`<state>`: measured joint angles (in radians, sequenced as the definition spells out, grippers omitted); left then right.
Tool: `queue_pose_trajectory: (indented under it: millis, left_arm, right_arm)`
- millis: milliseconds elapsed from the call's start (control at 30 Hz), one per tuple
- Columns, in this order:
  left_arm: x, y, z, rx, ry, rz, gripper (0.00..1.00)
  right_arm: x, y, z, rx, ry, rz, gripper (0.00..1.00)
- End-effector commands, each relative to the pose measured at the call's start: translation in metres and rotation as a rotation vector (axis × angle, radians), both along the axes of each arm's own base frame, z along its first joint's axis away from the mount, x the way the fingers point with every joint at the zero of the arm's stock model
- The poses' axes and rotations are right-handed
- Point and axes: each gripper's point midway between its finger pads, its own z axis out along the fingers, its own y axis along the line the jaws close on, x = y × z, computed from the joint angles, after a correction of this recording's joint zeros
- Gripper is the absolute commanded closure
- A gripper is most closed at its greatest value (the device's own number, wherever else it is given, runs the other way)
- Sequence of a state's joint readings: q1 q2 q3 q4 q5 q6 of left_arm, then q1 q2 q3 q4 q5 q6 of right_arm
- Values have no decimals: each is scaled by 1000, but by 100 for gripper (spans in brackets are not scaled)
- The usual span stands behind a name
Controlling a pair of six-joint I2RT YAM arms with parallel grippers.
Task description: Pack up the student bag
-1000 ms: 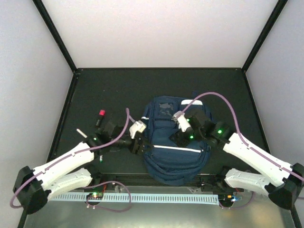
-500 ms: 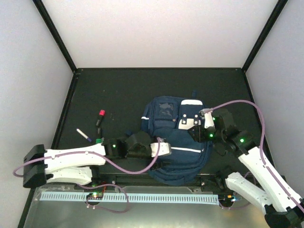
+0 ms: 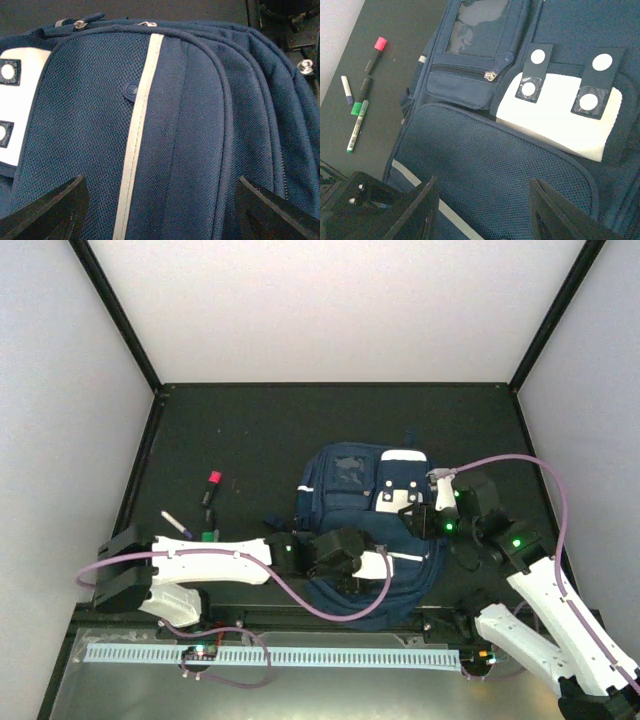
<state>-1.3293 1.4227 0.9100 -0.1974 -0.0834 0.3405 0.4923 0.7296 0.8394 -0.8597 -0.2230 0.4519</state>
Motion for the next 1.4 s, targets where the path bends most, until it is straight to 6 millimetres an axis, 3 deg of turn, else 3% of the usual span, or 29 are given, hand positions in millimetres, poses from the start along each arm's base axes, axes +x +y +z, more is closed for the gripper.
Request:
queue_pose_trajectory:
  millis: [0, 233, 333, 467, 533, 800, 1100, 1267, 1367]
  left_arm:
    - [6, -3, -1, 42, -56, 11, 17]
    - [24, 0, -15, 121, -103, 104, 25]
    - [37, 1, -3, 111, -143, 174, 53]
    - [51, 6, 27, 33, -174, 250, 77]
    - [57, 12, 43, -20, -173, 281, 97]
    - [75, 53, 54, -64, -88, 314, 98]
    - [89, 141, 61, -125, -54, 449, 99]
    - [97, 167, 77, -219, -87, 546, 98]
    - [100, 174, 79, -235, -114, 556, 99]
  right_arm:
    - [4, -1, 10, 15, -32, -19, 48]
    - [5, -2, 9, 15, -36, -21, 48]
    - [5, -2, 9, 15, -37, -21, 48]
    - [4, -5, 6, -7, -31, -24, 48]
    - [3, -8, 5, -25, -32, -28, 48]
    - [-2, -6, 19, -41, -95, 44, 49]
    - [-27, 35, 49, 96, -311, 393, 45]
    - [-20, 55, 39, 125, -285, 493, 48]
    - [-28, 70, 29, 175, -219, 607, 46]
